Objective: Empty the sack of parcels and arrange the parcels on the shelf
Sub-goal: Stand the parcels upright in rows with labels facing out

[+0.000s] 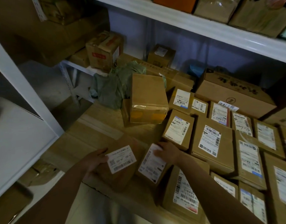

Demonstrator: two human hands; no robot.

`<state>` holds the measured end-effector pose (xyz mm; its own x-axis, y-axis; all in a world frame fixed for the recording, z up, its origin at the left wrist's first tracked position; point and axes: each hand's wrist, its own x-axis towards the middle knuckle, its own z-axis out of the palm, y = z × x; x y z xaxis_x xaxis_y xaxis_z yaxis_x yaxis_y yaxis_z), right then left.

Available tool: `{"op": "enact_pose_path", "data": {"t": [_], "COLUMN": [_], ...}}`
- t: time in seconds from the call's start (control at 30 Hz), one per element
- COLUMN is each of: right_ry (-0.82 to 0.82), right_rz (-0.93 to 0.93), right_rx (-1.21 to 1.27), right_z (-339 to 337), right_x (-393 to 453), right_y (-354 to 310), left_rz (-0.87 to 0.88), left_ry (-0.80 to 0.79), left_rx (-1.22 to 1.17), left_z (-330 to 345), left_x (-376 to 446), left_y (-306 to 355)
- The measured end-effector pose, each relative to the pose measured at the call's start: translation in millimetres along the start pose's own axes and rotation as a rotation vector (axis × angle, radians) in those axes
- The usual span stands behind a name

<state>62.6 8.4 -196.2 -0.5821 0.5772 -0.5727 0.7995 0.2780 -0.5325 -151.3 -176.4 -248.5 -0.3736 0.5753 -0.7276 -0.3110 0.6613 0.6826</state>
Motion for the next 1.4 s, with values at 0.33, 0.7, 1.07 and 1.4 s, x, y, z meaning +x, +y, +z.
{"op": "enact_pose_path", "data": {"t": [0.33,0.7,1.07,1.4], "right_ry": [0.102,0.057,0.527,0.546], "right_rz": [-0.043,-0.003,-0.028,-0.077], "right_rx": [-0.661,-0.674,0.161,0.597], "right_z": [13.6,11.1,-33.9,-70.2], "right_x": [7.5,17.2,16.9,47.0], "right_y": [12.7,22.6,0.6,-42.6], "left_rz": [0.059,0.042,0.166,0.329], "left_ry": [0.047,0.045,0.409,0.322], "left_rx": [0.007,0.294,0.296,-0.040], "left_z": [35.3,33.6,59.8,66.6], "left_x": [9.5,15.9,-1.0,8.6], "left_y": [1.1,-0.7,54.0,140.1]}}
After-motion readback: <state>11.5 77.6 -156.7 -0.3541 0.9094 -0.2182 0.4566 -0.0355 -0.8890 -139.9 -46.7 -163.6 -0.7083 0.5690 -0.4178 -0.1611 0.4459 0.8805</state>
